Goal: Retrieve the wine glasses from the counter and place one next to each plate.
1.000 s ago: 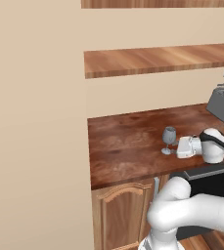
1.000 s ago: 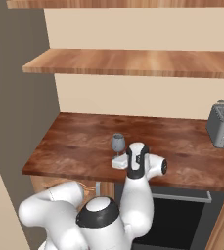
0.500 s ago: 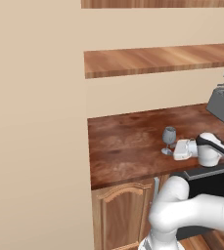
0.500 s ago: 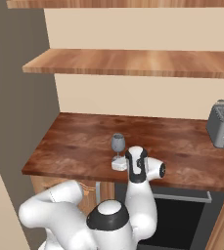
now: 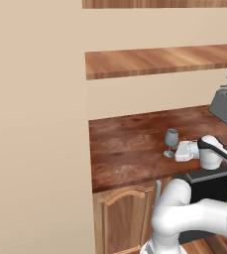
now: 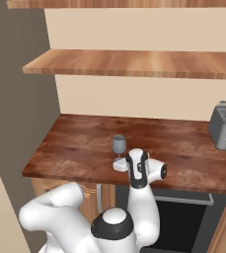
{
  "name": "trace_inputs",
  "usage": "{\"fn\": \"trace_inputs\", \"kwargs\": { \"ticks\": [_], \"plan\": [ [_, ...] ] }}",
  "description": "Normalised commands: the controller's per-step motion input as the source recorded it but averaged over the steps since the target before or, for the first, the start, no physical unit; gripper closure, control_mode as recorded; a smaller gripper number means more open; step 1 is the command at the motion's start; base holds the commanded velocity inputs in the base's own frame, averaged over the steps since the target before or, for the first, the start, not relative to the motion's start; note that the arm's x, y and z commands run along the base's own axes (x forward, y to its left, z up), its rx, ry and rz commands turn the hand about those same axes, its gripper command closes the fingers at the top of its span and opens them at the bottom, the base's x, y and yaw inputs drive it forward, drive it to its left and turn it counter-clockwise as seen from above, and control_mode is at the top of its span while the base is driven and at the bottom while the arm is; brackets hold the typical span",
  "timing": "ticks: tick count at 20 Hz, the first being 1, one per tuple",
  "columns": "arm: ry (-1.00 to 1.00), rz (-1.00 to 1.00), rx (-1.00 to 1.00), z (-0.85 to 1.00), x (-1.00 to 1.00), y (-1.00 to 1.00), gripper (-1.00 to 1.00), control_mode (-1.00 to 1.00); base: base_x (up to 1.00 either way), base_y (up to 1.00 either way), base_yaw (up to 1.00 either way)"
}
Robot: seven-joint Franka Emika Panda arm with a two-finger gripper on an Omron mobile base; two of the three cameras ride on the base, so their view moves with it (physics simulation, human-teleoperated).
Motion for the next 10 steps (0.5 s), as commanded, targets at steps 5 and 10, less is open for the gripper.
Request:
{"fn": "trace_inputs", "kwargs": {
  "ticks": [5,10],
  "plan": [
    [0.00,-0.01,0.00,0.02,0.03,0.00,-1.00,-1.00,0.00,0.00,0.00],
    [0.00,-0.01,0.00,0.02,0.05,0.00,-1.00,-1.00,0.00,0.00,0.00]
  ]
}}
